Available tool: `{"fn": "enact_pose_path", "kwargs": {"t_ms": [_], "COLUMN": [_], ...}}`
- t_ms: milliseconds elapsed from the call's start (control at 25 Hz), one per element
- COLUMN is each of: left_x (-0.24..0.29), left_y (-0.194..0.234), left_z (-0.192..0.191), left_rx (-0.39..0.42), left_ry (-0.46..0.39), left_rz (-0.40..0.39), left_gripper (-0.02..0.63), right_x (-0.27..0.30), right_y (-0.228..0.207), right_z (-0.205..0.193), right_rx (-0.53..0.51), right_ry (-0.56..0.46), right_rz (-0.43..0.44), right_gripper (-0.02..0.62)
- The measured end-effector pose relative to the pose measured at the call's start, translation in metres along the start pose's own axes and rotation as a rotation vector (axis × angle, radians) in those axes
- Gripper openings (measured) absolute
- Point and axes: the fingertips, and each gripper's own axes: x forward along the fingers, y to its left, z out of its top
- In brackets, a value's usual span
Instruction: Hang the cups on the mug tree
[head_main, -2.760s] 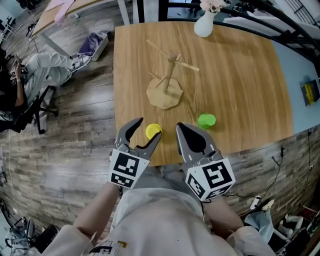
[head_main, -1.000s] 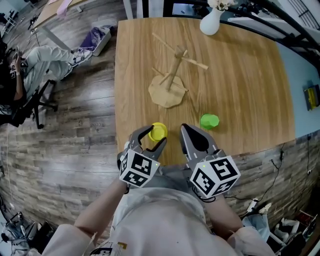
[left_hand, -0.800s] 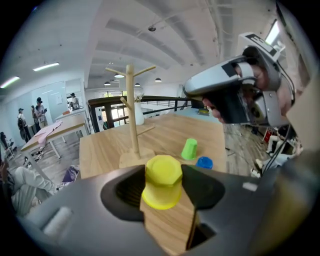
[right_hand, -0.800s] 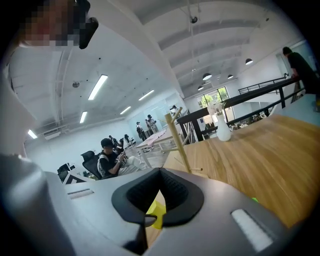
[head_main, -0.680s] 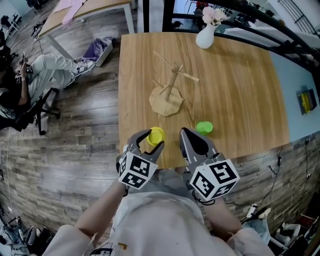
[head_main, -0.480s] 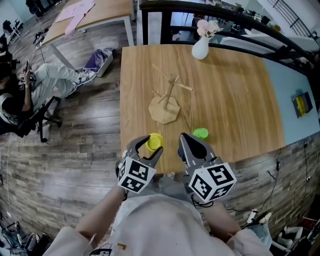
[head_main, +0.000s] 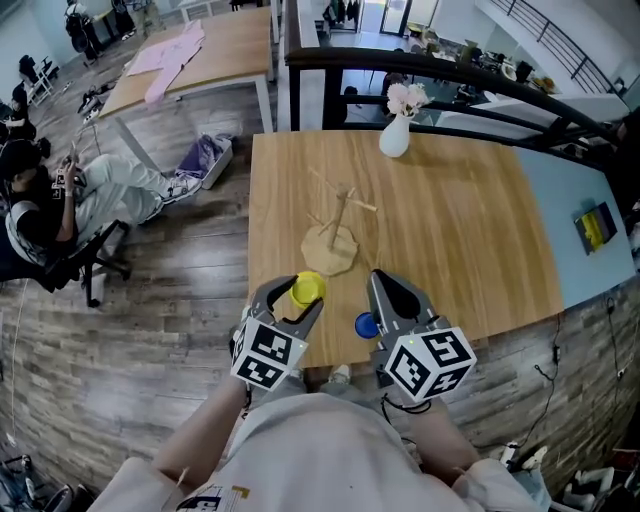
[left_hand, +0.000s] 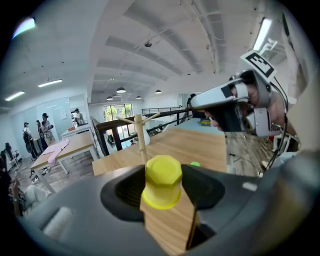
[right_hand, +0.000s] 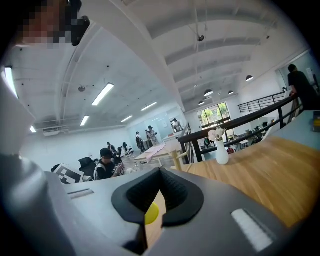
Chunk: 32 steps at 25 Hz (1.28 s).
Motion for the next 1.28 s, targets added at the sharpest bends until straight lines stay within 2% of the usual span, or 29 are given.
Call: {"fn": "enact_pose_path", "kwargs": {"t_ms": [320, 520, 800, 1000, 1280], "left_x": [-0.005, -0.007, -0.002, 0.011, 0.038], "left_y": [0.020, 0.030, 0.053, 0.063, 0.065], "left_z": [0.021, 0.045, 0.078, 0.088, 0.077], "left_rx": [0.001, 0.021, 0.105, 0.086, 0.071], "left_ry": [-0.030, -0.097, -0.157, -0.165, -0.134], "left_rz": [0.038, 0.053, 0.108, 0.088, 0.062], "left_gripper": [0.224, 0.224, 0.224, 0.224, 0.224], "right_x": [0.006, 0.010, 0.013, 0.018, 0.024], "right_y": [0.000, -0.001, 0.000, -0.007, -0.023], "right_z": [0.013, 0.011, 0.010, 0.010, 0.003], "right_rx": [-0.018, -0.021, -0.031, -0.025, -0.013], "right_ry": [-0.008, 0.001, 0.008, 0.018, 0.030], "right_rz": [0.006, 0.006, 0.006, -0.006, -0.031], "right_gripper": [0.000, -0.002, -0.002, 0.000, -0.002]}}
